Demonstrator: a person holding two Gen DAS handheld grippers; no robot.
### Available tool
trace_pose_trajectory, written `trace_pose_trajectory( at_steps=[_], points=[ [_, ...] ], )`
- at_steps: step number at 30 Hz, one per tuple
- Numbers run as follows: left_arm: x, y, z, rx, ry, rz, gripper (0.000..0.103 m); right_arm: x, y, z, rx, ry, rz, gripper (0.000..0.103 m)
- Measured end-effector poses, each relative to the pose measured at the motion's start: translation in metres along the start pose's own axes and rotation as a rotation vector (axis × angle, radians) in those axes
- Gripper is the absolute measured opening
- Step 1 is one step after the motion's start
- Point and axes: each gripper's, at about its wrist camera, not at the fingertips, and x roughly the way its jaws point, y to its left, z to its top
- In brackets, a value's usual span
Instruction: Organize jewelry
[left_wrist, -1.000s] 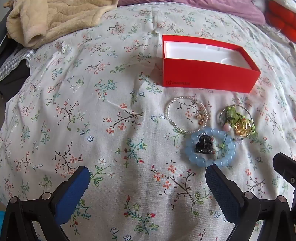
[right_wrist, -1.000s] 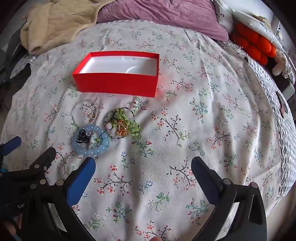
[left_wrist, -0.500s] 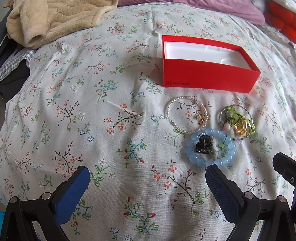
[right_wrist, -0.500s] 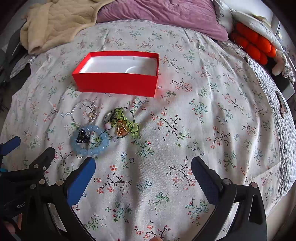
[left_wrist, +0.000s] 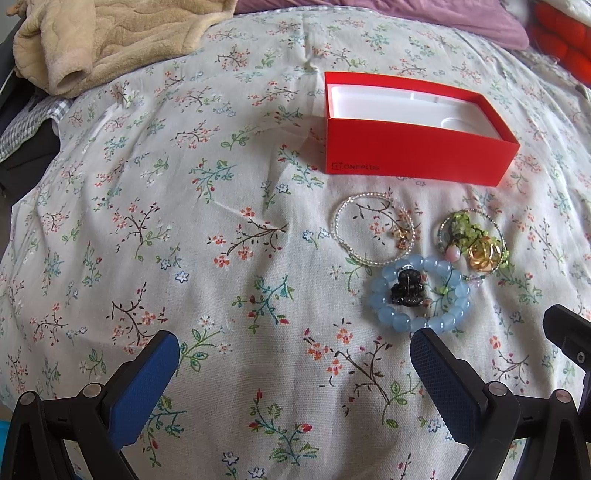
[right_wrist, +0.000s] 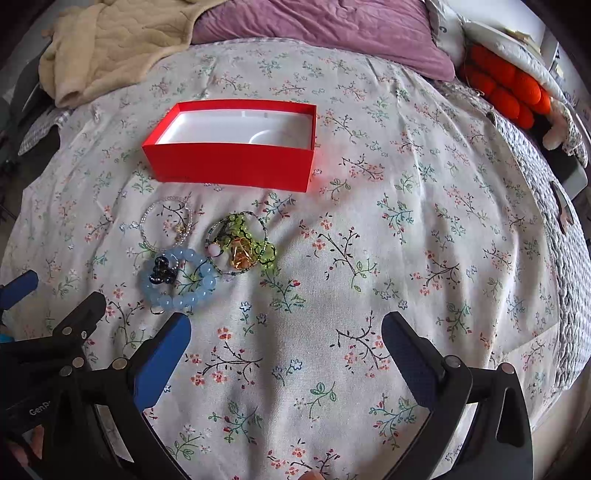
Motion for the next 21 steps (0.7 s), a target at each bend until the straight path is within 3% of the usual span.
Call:
trace_pose_trajectory(
  at_steps=[21],
  points=[
    [-0.0026,-0.0043,0.0029,0.021,0.010,-0.017,0.103,-0.0005,-0.0017,0.0019,-0.007,0.000,-0.003,0.103]
  ],
)
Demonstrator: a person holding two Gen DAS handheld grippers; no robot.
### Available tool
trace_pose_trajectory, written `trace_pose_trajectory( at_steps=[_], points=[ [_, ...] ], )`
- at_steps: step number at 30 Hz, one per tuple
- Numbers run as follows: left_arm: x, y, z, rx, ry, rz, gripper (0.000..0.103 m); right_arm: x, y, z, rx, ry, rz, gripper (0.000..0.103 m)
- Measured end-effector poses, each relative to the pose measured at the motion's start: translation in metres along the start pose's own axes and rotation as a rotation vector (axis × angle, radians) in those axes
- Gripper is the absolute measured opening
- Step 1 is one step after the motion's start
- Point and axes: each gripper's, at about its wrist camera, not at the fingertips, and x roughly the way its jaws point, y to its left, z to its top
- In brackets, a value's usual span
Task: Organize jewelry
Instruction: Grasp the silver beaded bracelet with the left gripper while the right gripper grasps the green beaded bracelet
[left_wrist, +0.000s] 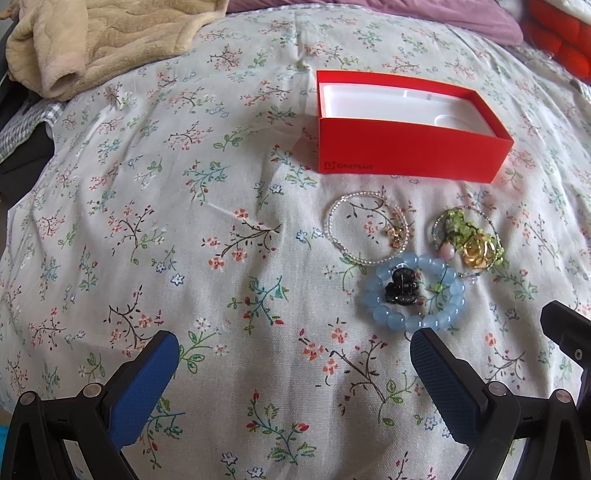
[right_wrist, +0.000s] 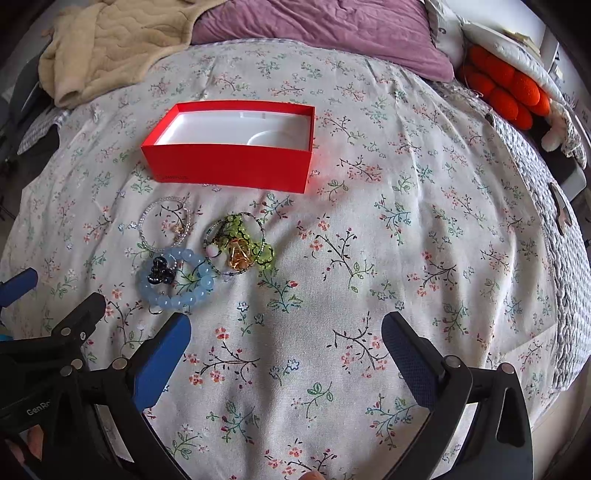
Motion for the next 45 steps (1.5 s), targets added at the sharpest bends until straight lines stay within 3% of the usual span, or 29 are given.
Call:
trace_pose_trajectory(
  at_steps=[9,17,22,24,27,29,32,37,40,45],
  points=[
    [-0.008,0.007,0.021,0.033,0.006,-0.039,0.103,-0.008,-0.010,0.013,0.012,0.033,0.047,0.103],
    [-0.009,0.014,0.053,0.061,0.028,-0.102,0.103,-0.010,-0.030,0.046,0.035,0.056,0.092,0.103],
    [0.006,0.027,0.062,0.000,0.006,-0.205,0.101,0.007,-0.048,0.056,0.099,0.069,0.210,0.103],
    [0.019,0.035,0.060,-0.046,-0.007,-0.260,0.095,0.020,-0.057,0.054,0.158,0.089,0.280,0.101],
    [0.044,0.038,0.061,-0.088,0.061,-0.306,0.082,0.038,-0.067,0.054,0.243,0.146,0.371,0.090],
    [0.056,0.039,0.061,-0.102,0.083,-0.326,0.082,0.046,-0.071,0.056,0.271,0.158,0.400,0.085],
    [0.063,0.034,0.063,-0.082,0.086,-0.326,0.077,0.055,-0.069,0.060,0.274,0.170,0.404,0.076],
    [0.075,0.026,0.072,-0.063,0.090,-0.340,0.053,0.071,-0.051,0.066,0.239,0.191,0.418,0.056],
    [0.085,0.021,0.077,-0.057,0.106,-0.331,0.045,0.080,-0.041,0.069,0.220,0.201,0.402,0.044],
    [0.094,0.009,0.083,-0.024,0.120,-0.297,0.041,0.095,-0.030,0.075,0.211,0.215,0.364,0.034]
  ],
)
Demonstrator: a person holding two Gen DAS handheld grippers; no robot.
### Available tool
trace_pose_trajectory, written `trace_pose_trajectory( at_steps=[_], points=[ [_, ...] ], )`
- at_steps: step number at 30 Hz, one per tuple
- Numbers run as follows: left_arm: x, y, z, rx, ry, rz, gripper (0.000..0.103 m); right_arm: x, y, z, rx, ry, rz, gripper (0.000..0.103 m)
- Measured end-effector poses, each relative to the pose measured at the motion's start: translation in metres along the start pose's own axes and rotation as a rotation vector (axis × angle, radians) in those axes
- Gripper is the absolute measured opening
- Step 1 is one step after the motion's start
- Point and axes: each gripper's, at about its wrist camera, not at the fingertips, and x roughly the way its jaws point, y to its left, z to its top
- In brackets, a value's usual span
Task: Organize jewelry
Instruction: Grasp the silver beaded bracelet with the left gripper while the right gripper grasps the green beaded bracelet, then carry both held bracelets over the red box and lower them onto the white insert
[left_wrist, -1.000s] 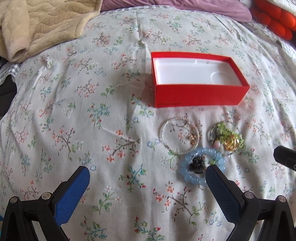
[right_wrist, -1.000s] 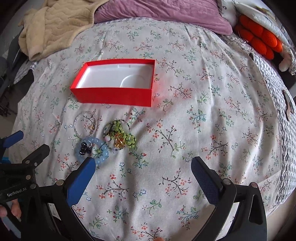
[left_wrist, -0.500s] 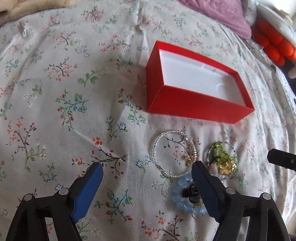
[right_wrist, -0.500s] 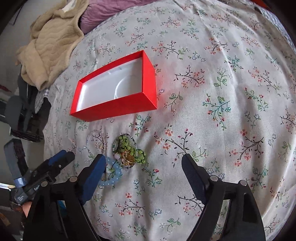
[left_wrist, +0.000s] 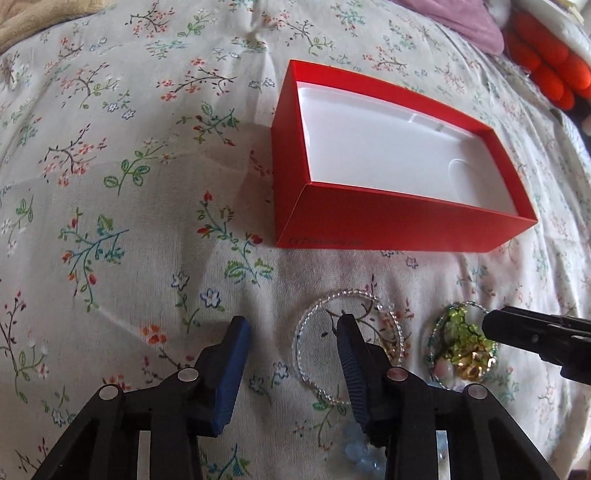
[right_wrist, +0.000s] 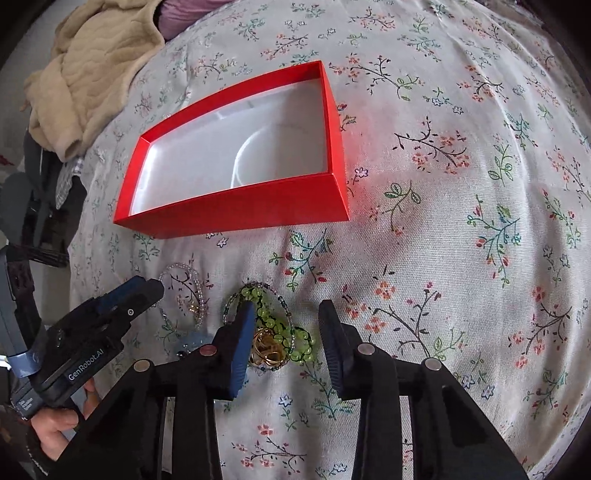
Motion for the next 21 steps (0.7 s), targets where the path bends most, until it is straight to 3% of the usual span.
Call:
trace_pose_trajectory(
  at_steps=[8,12,21],
  points=[
    [0.009,-0.018,-0.001,0.107,0.014,0.113,0.031,0.009,0.003,0.006,-0.016,0.002,-0.028,0.015],
    [0.011,-0.025,-0.005,0.154,0.028,0.120,0.003,0.008,0.008,0.005,-0.037,-0.001,-0.021,0.008],
    [-0.007,-0.033,-0.008,0.173,-0.003,0.127,0.000,-0.014,0.021,-0.004,-0.092,-0.045,0.005,0.003]
  ],
)
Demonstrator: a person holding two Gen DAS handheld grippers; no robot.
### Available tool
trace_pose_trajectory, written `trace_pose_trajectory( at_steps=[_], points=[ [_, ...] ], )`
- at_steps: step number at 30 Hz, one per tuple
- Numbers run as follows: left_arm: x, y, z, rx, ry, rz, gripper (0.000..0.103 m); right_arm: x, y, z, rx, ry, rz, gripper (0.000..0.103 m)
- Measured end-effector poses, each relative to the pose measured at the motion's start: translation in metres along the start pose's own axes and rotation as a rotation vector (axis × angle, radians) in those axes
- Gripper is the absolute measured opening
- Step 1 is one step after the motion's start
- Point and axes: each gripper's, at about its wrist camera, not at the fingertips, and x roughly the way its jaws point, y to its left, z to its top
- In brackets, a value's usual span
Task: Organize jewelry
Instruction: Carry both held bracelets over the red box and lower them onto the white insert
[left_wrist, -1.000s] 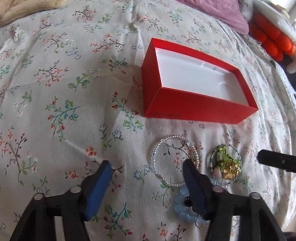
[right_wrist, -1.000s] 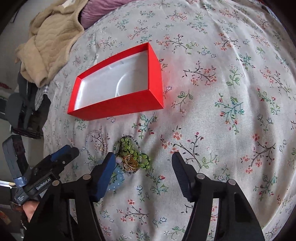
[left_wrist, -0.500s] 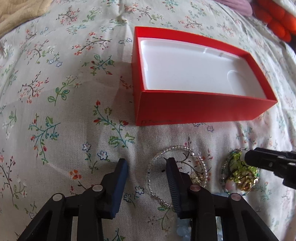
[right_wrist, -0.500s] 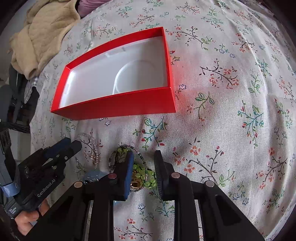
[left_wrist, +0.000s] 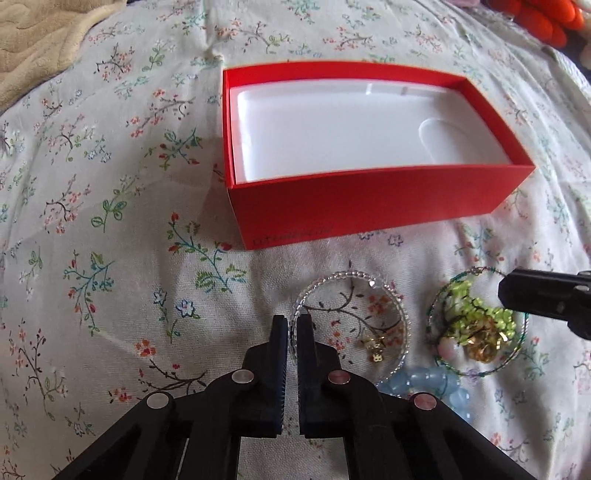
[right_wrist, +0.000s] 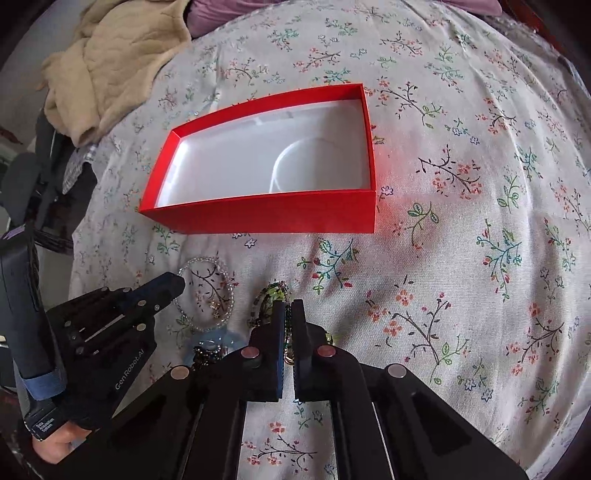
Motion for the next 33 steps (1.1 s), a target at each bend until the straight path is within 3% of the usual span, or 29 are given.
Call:
trace_pose_trajectory(
  at_steps=[22,33],
  points=[
    [-0.072,0.005,0.011,-0.045,-0.149,-0.122,0.000,-0.066,0.029,-0.006,-0.066,-0.154,0.078,0.003],
    [-0.091,0.011,0.045,-0.134,-0.260,-0.221,0.000,-0.089,0.027,0.020,-0.040,-0.253,0.083,0.003]
  ],
)
